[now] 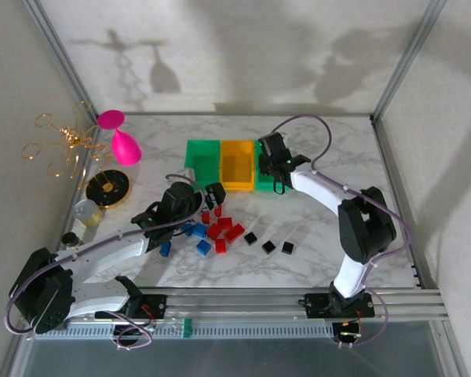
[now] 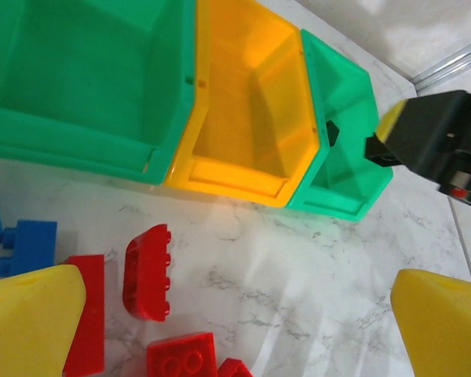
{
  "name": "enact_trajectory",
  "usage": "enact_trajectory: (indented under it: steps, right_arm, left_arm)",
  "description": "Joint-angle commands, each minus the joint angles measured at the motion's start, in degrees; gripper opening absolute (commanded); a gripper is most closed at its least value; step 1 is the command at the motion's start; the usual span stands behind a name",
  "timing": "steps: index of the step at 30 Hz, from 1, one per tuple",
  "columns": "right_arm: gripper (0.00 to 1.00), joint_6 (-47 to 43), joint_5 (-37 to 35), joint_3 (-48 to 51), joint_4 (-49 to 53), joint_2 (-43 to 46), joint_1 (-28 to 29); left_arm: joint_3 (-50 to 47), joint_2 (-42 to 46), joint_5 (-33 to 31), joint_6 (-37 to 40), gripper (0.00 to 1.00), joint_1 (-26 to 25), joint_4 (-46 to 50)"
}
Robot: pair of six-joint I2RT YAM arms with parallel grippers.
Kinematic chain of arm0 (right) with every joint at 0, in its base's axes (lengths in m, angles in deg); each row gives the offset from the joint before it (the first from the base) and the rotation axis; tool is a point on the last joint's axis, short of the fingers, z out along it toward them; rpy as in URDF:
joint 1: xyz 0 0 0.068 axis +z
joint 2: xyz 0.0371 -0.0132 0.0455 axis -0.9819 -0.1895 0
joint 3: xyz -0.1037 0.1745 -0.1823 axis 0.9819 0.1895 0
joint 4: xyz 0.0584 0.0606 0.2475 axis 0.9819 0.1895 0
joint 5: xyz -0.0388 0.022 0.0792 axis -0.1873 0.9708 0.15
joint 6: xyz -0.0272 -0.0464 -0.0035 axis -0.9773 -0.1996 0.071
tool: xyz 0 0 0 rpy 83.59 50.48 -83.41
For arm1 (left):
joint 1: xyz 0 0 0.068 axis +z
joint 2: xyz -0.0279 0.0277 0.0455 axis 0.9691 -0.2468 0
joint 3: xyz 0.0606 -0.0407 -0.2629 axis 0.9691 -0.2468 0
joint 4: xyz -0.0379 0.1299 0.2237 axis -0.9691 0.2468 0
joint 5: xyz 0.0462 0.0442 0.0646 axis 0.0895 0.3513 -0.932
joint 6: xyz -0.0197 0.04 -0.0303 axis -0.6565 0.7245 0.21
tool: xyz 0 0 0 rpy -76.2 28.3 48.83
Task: Sort the legos into containers by color
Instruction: Place the lego in the container.
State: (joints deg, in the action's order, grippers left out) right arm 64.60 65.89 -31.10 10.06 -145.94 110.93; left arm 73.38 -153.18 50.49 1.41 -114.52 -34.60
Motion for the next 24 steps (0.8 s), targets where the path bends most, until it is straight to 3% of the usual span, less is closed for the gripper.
enact_trajectory:
  steps: [1,3,10,14,24]
  right_arm:
    - [0.28,-3.5,-1.4,-4.6,-0.5,-3.9,-0.8]
    - [0.28,-3.8,-2.0,-6.4,-0.7,-6.2,-1.4]
    - [0.45,-4.2,-1.1,-10.1,-0.6,-9.5,-2.8]
    - [0.52,-4.6,0.4,-8.8,-1.7,-6.7,-2.7]
    - [0.58,-1.7,4.7,2.9,0.9,6.5,-0.5]
  left_arm:
    - [2.8,-2.2,-1.0,1.5,1.00,-0.4,-2.0]
    - [3.7,-3.3,-1.0,1.4,1.00,-0.4,-2.0]
    - [5.0,-4.8,-1.7,1.6,1.00,-0.3,-2.3]
    - [5.4,-4.5,-1.8,2.2,1.00,-0.3,-1.8]
    - [4.4,-0.3,0.8,1.8,1.00,-0.8,1.9]
